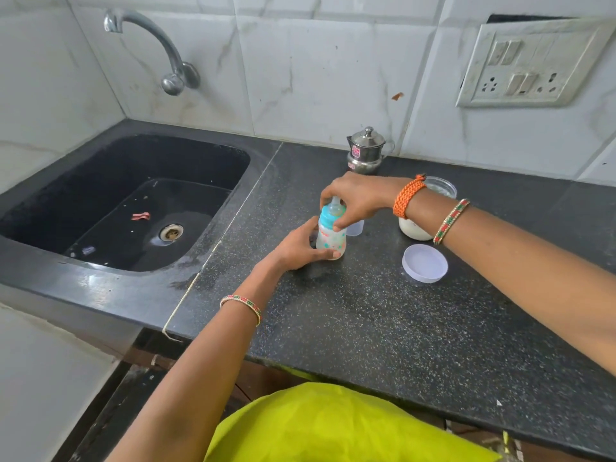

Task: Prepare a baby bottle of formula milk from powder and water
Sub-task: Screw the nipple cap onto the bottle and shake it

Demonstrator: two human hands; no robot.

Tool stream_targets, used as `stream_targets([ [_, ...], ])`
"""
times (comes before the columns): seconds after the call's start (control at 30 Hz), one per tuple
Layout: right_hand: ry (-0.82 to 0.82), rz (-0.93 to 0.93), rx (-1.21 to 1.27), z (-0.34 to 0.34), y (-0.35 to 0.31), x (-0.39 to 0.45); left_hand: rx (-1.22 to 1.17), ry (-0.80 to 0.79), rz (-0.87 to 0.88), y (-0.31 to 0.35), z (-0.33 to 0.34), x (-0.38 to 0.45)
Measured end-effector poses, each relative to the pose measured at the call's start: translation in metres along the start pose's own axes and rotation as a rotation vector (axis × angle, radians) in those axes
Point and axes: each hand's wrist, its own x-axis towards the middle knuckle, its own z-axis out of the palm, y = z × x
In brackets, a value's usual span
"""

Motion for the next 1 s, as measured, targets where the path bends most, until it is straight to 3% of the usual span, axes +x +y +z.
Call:
stream_targets([
  [0.13, -0.027, -0.054, 0.010, -0.001, 0.000, 0.000, -0.149, -0.035, 0.027, 0.006, 0.005, 0.003],
  [0.37, 0.080, -0.071, 0.175, 0.006, 0.008, 0.007, -0.126, 0.067, 0.044, -0.001, 0.012, 0.000],
  [0.5, 0.271, -0.024, 0.376, 0.031, 0.008, 0.002, -0.175, 0.257, 0.048, -0.007, 0.021, -0.004],
  [0.6, 0.312, 0.078, 0.578, 0.045, 0.021, -0.005, -0.166, 0.260, 0.032, -0.004, 0.018, -0.002],
  [0.7, 0.618, 0.257, 0.931, 0.064, 0.041, -0.010, -0.209, 0.225, 0.011, -0.006, 0.017, -0.001],
  [0.77, 0.732, 0.335, 0.869, 0.081, 0.051, -0.012, -0.243, 0.227, 0.010, -0.009, 0.020, -0.001],
  [0.9, 0.412, 0.241, 0.535, 0.113, 0.051, -0.005, -0.250, 0.242, 0.043, -0.010, 0.023, -0.003],
  [1.0, 0.558, 0.331, 0.506, 0.111, 0.045, 0.000, -0.251, 0.228, 0.045, -0.010, 0.022, -0.005],
])
